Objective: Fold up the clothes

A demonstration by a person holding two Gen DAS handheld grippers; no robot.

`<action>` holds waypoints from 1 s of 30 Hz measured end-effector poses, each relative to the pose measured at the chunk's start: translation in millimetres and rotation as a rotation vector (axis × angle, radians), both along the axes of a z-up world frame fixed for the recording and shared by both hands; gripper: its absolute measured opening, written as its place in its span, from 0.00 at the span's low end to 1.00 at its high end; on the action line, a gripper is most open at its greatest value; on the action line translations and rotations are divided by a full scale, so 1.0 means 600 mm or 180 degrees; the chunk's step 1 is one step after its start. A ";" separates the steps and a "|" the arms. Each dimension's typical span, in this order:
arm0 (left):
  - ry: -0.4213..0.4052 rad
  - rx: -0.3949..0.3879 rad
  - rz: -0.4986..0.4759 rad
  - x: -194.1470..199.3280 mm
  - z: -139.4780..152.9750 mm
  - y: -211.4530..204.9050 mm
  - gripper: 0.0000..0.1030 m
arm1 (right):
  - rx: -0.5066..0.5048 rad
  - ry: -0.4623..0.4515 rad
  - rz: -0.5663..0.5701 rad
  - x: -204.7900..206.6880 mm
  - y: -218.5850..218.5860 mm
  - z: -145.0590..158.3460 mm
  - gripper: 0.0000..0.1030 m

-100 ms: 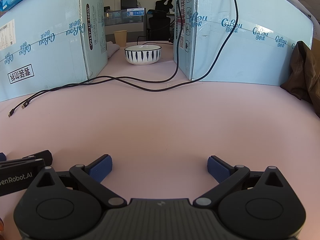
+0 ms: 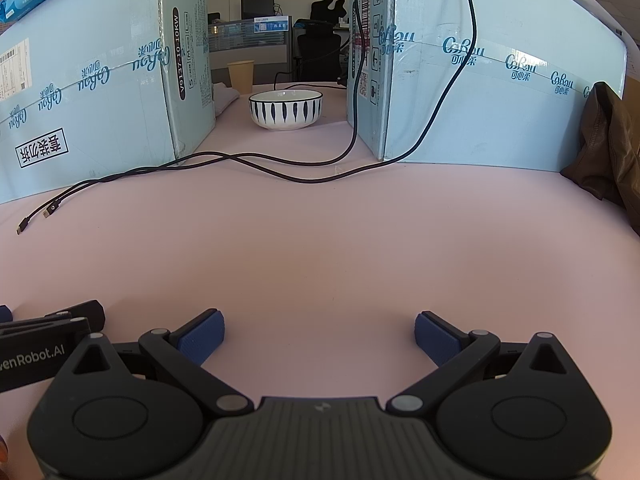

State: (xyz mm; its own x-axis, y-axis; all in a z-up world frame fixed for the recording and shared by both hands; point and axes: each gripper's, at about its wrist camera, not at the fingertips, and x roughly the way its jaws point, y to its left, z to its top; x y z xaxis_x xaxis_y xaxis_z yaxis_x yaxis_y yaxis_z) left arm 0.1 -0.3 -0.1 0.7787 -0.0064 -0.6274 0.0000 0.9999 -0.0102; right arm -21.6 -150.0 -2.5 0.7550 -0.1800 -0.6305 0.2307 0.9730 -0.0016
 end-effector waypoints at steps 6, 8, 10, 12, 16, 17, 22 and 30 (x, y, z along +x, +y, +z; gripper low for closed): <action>0.0000 0.0001 0.0000 0.000 0.000 -0.002 1.00 | 0.0001 -0.0002 -0.0003 0.000 0.003 0.001 1.00; 0.0001 0.0003 0.0000 0.002 0.000 -0.005 1.00 | 0.0002 -0.0003 -0.0004 0.000 0.004 0.002 1.00; 0.0003 0.0002 -0.0001 0.005 -0.002 -0.004 1.00 | 0.0010 -0.0006 -0.0003 0.000 0.003 0.000 1.00; 0.0005 0.0013 -0.0001 0.005 -0.003 -0.002 1.00 | 0.0010 -0.0007 -0.0005 -0.001 0.004 0.001 1.00; 0.0009 0.0029 0.0000 0.003 0.000 -0.005 1.00 | 0.0014 -0.0007 -0.0004 -0.001 0.003 0.002 1.00; 0.0010 0.0034 0.0000 0.003 0.000 -0.006 1.00 | 0.0017 -0.0006 -0.0003 -0.001 0.003 0.002 1.00; 0.0013 0.0042 0.0005 0.002 -0.001 -0.006 1.00 | 0.0019 -0.0013 0.0001 -0.003 -0.001 -0.001 1.00; 0.0011 0.0043 0.0007 0.002 -0.001 -0.004 1.00 | 0.0012 0.0000 -0.0003 -0.003 -0.004 -0.001 1.00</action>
State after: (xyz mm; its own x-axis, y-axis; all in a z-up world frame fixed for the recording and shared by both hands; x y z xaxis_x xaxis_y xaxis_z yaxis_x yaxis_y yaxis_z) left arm 1.2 -2.6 -0.9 0.7766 0.0039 -0.6300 -0.0022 1.0000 0.0034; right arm -23.1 -152.2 -3.2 0.7549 -0.1782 -0.6312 0.2315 0.9728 0.0022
